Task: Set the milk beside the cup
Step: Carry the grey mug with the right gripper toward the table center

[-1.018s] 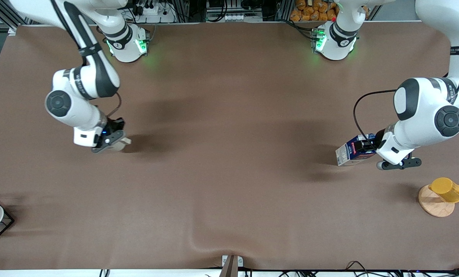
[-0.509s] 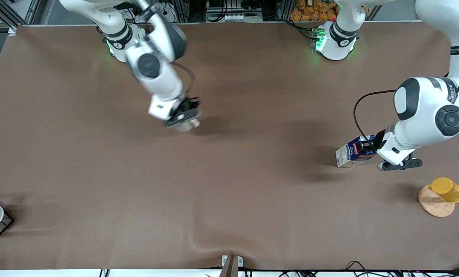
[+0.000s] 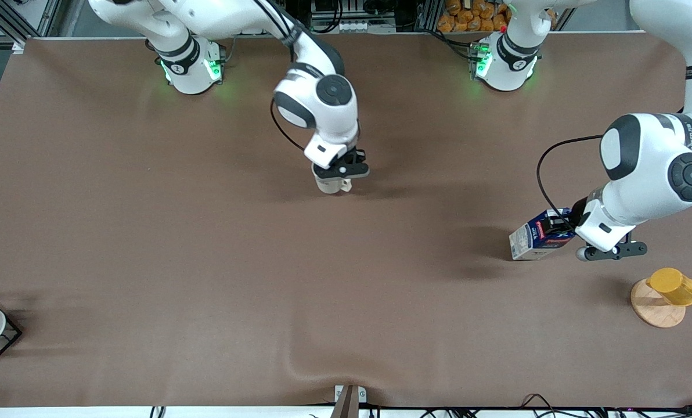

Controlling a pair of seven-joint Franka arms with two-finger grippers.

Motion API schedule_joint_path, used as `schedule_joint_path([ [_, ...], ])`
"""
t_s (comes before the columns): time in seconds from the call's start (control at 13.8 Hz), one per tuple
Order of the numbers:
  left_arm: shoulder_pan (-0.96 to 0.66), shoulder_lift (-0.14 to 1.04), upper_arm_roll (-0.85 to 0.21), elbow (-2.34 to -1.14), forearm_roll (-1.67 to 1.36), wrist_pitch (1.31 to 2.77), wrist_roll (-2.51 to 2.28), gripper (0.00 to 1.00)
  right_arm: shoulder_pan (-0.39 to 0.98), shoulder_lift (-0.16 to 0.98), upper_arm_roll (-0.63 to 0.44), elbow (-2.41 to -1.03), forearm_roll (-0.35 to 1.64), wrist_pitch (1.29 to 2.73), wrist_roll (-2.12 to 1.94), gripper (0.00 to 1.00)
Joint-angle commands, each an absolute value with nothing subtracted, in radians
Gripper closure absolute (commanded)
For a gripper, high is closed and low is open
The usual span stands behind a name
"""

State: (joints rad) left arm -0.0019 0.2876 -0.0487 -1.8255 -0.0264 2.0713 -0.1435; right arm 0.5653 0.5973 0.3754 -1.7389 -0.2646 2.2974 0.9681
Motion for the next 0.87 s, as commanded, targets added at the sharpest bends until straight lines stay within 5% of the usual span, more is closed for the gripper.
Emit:
schedule_joint_path([
  [0.0, -0.006, 0.27, -0.048, -1.793, -0.046, 2.045, -0.144, 0.51, 0.578, 0.707, 0.371, -1.58, -0.302, 2.275, 1.037, 1.0],
  [0.58, -0.058, 0.262, -0.072, -1.706, -0.044, 1.937, -0.164, 0.5, 0.561, 0.738, 0.361, -1.545, -0.31, 2.351, 0.96, 1.0],
  [0.65, -0.058, 0.262, -0.083, -1.703, -0.044, 1.937, -0.185, 0.5, 0.56, 0.738, 0.36, -1.545, -0.308, 2.35, 0.957, 0.82],
  [0.73, -0.058, 0.262, -0.086, -1.695, -0.04, 1.936, -0.202, 0.5, 0.558, 0.732, 0.354, -1.548, -0.304, 2.347, 0.959, 0.4],
  [0.8, -0.06, 0.262, -0.087, -1.69, -0.038, 1.936, -0.202, 0.5, 0.564, 0.721, 0.333, -1.561, -0.302, 2.329, 0.959, 0.18],
])
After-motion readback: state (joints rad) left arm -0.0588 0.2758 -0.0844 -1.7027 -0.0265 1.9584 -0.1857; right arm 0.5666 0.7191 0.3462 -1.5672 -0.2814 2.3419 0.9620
